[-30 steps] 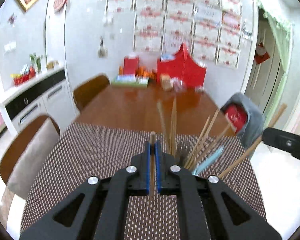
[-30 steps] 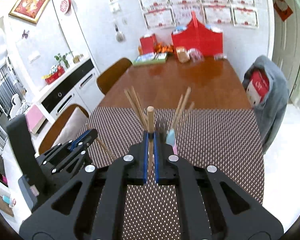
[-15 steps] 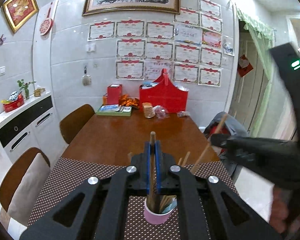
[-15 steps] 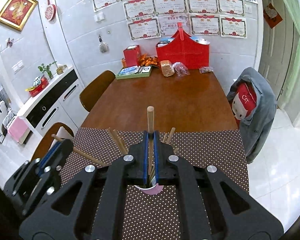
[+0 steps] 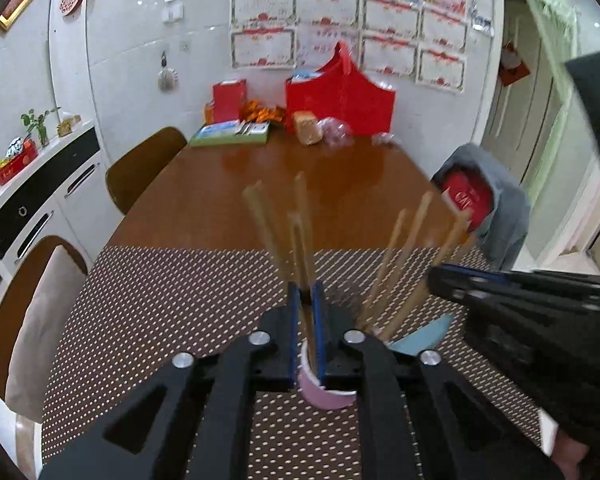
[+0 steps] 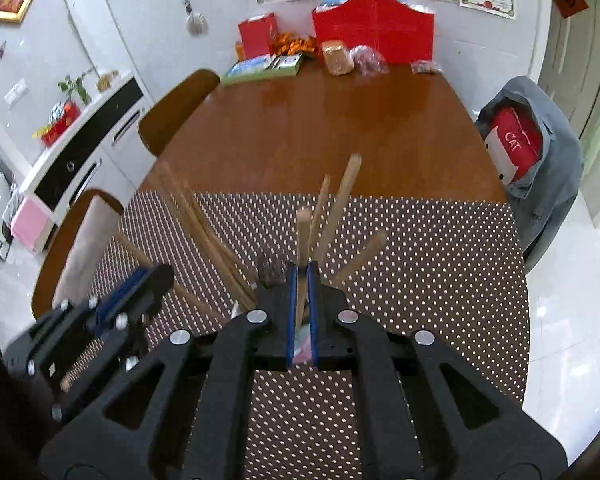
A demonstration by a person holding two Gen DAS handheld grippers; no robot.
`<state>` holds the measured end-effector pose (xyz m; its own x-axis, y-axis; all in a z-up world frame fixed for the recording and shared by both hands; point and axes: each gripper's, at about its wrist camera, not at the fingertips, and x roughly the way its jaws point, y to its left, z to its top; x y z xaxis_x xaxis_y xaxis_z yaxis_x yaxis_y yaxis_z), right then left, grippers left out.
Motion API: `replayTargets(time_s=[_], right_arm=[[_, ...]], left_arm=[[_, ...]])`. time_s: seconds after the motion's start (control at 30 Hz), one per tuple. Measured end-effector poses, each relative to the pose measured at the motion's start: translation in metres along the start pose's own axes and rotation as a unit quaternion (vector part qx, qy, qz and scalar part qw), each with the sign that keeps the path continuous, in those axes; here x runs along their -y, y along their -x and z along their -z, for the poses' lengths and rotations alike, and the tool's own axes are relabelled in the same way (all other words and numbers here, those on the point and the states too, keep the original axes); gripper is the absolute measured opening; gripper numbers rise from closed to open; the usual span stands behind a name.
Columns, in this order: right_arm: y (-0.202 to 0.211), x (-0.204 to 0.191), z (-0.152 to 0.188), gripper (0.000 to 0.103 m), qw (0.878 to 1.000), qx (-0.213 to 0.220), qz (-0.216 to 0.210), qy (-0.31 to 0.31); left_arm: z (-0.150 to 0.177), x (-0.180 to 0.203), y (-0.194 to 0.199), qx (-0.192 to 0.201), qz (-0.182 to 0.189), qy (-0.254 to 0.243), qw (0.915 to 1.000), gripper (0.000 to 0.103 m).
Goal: Organize utensils
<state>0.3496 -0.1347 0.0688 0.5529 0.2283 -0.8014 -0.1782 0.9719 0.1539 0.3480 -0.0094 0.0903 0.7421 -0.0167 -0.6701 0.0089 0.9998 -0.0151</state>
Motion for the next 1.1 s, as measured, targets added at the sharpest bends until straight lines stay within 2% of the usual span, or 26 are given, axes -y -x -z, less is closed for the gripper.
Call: replayTargets(time_s=[0.03,0.07,0.23,0.27,0.3,0.43,0.53,0.67,0.8,0.93,1.1], right_arm=[[0.001,0.002,0.005,0.009,1.0,-0.002,-0.003,-0.003],[0.004,0.004,0.009,0.011,1.0,0.001,-0.007,-0.007],[0.033,0.01,0.021,0.035,0.999,0.036,-0.024,-0.015],[0.041,0.011,0.024,0.047,0.998,0.049,-0.027,-0.016],[0.05,0.01,0.027,0.049,0.998,0.063,-0.028,-0.014],[0.083,0.008,0.052,0.049,0.993,0.112,-0.03,0.0],[0.099,0.008,0.078,0.049,0.989,0.142,-0.033,0.006],[0.1,0.004,0.117,0.052,0.984,0.18,-0.005,0.016],[0.086,0.003,0.163,0.052,0.983,0.185,-0.01,0.014],[0.076,0.0,0.2,0.052,0.981,0.195,-0.003,0.016],[0.07,-0.003,0.24,0.053,0.979,0.205,0.009,0.012]], left_arm=[[0.003,-0.003,-0.002,-0.002,0.0,0.001,1.0,0.036],[0.007,-0.006,-0.003,-0.001,0.002,0.005,1.0,0.039],[0.013,-0.014,0.013,0.013,-0.003,0.009,0.9999,0.043],[0.014,-0.015,0.02,0.02,-0.003,0.01,0.9997,0.044],[0.015,-0.016,0.026,0.027,-0.004,0.01,0.9996,0.046],[0.03,-0.017,0.059,0.063,0.002,0.001,0.998,0.053],[0.046,-0.016,0.079,0.087,0.006,-0.003,0.9962,0.055],[0.079,-0.013,0.097,0.117,0.011,-0.01,0.993,0.058],[0.117,-0.01,0.101,0.123,0.025,-0.014,0.992,0.058],[0.158,-0.003,0.098,0.118,0.022,-0.031,0.9923,0.058],[0.195,-0.006,0.106,0.131,0.038,-0.02,0.9905,0.058]])
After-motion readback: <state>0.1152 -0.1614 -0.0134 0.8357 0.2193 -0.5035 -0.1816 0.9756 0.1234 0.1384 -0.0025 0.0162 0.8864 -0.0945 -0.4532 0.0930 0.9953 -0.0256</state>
